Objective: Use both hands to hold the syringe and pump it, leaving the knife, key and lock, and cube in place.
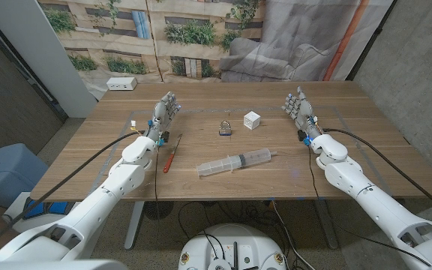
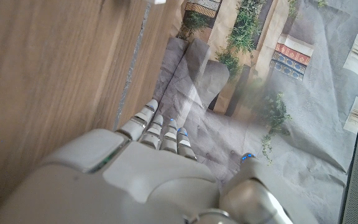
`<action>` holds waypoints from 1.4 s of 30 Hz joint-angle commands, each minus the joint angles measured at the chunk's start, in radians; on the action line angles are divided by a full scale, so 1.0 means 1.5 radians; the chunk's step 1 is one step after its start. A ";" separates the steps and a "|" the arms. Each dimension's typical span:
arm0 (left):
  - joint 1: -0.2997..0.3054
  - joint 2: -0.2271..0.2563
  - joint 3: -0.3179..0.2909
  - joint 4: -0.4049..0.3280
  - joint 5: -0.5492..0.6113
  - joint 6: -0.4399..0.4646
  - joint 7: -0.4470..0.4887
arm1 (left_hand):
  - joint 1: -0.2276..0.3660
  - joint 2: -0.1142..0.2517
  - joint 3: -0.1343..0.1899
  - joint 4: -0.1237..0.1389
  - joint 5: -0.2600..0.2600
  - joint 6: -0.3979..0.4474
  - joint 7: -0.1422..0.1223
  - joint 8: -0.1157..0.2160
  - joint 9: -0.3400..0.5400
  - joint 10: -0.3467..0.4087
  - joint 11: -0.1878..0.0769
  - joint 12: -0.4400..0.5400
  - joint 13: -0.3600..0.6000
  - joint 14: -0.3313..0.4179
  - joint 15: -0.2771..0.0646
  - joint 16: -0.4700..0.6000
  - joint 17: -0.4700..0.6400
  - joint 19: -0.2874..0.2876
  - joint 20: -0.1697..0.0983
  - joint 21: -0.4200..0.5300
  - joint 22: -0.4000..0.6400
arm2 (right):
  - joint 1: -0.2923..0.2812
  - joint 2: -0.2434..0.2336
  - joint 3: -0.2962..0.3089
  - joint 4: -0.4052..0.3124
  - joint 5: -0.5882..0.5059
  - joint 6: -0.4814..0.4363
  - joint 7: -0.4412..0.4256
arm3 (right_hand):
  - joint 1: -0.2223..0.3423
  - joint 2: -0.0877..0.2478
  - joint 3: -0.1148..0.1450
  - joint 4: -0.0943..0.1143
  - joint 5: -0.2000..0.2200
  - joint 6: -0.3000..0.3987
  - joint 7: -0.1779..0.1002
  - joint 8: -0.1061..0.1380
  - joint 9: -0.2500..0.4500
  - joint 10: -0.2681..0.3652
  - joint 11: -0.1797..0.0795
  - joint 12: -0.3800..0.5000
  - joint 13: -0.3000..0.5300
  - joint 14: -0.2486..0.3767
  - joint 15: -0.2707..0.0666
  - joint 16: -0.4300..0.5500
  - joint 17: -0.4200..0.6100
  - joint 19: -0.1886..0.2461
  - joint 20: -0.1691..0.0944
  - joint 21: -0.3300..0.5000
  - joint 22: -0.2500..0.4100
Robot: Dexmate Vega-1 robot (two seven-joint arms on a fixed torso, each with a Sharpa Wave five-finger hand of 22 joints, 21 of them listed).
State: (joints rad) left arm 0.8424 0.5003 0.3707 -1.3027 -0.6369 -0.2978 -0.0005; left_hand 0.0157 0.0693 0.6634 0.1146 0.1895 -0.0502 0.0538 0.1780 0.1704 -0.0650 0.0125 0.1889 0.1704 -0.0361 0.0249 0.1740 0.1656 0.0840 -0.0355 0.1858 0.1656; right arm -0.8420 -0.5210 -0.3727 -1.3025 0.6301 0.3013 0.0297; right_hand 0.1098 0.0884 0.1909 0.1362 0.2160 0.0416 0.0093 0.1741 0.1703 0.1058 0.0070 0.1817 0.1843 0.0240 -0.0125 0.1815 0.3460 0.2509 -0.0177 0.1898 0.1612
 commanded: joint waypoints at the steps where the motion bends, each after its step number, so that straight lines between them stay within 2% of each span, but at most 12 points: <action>1: 0.011 0.005 0.001 -0.030 0.009 0.013 0.025 | 0.004 0.030 0.006 -0.002 0.003 -0.003 0.002 0.003 0.002 -0.006 -0.002 0.002 0.002 -0.003 0.001 0.004 0.001 0.006 -0.013 0.004 0.001 | -0.019 -0.018 0.000 -0.033 -0.022 0.005 -0.020 | 0.006 0.000 0.004 -0.001 0.005 0.003 -0.002 0.004 0.003 0.003 -0.002 0.003 0.003 -0.001 -0.002 0.003 0.001 -0.003 -0.002 0.000 0.003; 7: 0.024 0.018 -0.003 -0.061 0.014 0.026 0.041 | 0.006 0.031 0.007 -0.006 0.003 -0.003 0.002 0.003 0.002 -0.005 -0.001 0.002 0.002 -0.002 0.001 0.003 0.000 0.008 -0.012 0.004 0.001 | -0.027 -0.046 -0.011 -0.073 -0.077 -0.009 -0.053 | 0.008 0.000 0.005 -0.004 0.005 0.002 -0.003 0.005 0.003 0.003 -0.002 0.004 0.003 -0.001 -0.002 0.004 -0.002 -0.003 -0.002 -0.001 0.003; 10: 0.030 0.024 -0.005 -0.074 0.015 0.032 0.048 | 0.007 0.032 0.007 -0.007 0.003 -0.003 0.001 0.003 0.002 -0.004 -0.002 0.002 0.002 -0.002 0.001 0.003 0.000 0.008 -0.013 0.004 0.001 | -0.029 -0.055 -0.014 -0.082 -0.088 -0.009 -0.052 | 0.008 -0.001 0.005 -0.005 0.006 0.006 -0.004 0.006 0.003 0.004 -0.002 0.004 0.003 -0.001 -0.004 0.004 -0.004 -0.004 -0.002 -0.001 0.003; 16: 0.051 0.040 -0.011 -0.118 0.015 0.060 0.072 | 0.008 0.032 0.008 -0.011 0.003 -0.004 0.000 0.003 0.002 -0.003 -0.002 0.002 0.002 0.000 0.000 0.003 0.000 0.010 -0.012 0.004 0.001 | -0.047 -0.091 -0.019 -0.135 -0.141 -0.020 -0.074 | 0.009 -0.002 0.006 -0.008 0.006 0.010 -0.009 0.008 0.003 0.005 -0.002 0.005 0.003 0.002 -0.006 0.006 -0.007 -0.004 -0.002 -0.002 0.003; 21: 0.057 0.042 -0.012 -0.130 0.014 0.067 0.079 | 0.009 0.033 0.008 -0.013 0.003 -0.004 0.000 0.002 0.002 -0.003 -0.004 0.002 0.002 0.001 0.000 0.003 0.000 0.010 -0.012 0.004 0.001 | -0.060 -0.107 -0.020 -0.157 -0.170 -0.017 -0.084 | 0.011 -0.002 0.008 -0.012 0.006 0.011 -0.010 0.008 0.003 0.007 -0.003 0.006 0.003 0.004 -0.009 0.006 -0.010 -0.002 -0.003 -0.001 0.003; 33: 0.065 0.042 -0.014 -0.143 0.013 0.072 0.088 | 0.011 0.035 0.009 -0.018 0.003 -0.003 -0.002 0.003 0.002 -0.002 -0.006 0.002 0.002 0.004 -0.001 0.002 0.000 0.012 -0.012 0.004 0.001 | -0.108 -0.159 -0.015 -0.247 -0.291 -0.054 -0.162 | 0.019 -0.001 0.013 -0.021 0.007 0.019 -0.018 0.011 0.003 0.015 -0.004 0.009 0.002 0.011 -0.012 0.009 -0.019 -0.002 -0.004 -0.002 0.003; 35: 0.067 0.043 -0.015 -0.147 0.012 0.074 0.090 | 0.012 0.036 0.010 -0.018 0.003 -0.004 -0.002 0.002 0.002 -0.002 -0.005 0.001 0.002 0.004 -0.002 0.002 0.000 0.013 -0.011 0.004 0.001 | -0.116 -0.181 -0.015 -0.273 -0.315 -0.080 -0.163 | 0.021 -0.001 0.015 -0.025 0.007 0.030 -0.018 0.014 0.003 0.023 -0.002 0.012 0.002 0.020 -0.012 0.012 -0.023 0.000 -0.003 -0.002 0.003; 42: 0.079 0.050 -0.019 -0.167 0.016 0.085 0.109 | 0.012 0.037 0.010 -0.020 0.003 -0.004 -0.003 0.002 0.002 -0.003 -0.006 0.001 0.002 0.005 -0.002 0.002 0.000 0.014 -0.011 0.004 0.001 | -0.146 -0.216 -0.007 -0.321 -0.370 -0.091 -0.177 | 0.024 -0.002 0.016 -0.029 0.006 0.029 -0.020 0.013 0.003 0.022 -0.005 0.011 0.002 0.021 -0.013 0.012 -0.027 0.001 -0.003 -0.001 0.003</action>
State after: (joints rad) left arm 0.9389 0.5651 0.3501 -1.5148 -0.6163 -0.1911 0.1297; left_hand 0.0210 0.0744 0.6803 0.0909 0.1895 -0.0500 0.0537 0.1780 0.1700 -0.0611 0.0087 0.1888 0.1701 -0.0304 0.0193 0.1738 0.1630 0.0963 -0.0337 0.1857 0.1653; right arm -0.9968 -0.7598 -0.3961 -1.6640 0.2182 0.2108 -0.1837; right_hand 0.1389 0.0885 0.2151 0.1004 0.2218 0.0751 -0.0177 0.1857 0.1699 0.1344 -0.0001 0.1926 0.1840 0.0437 -0.0287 0.1925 0.3061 0.2470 -0.0214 0.1898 0.1610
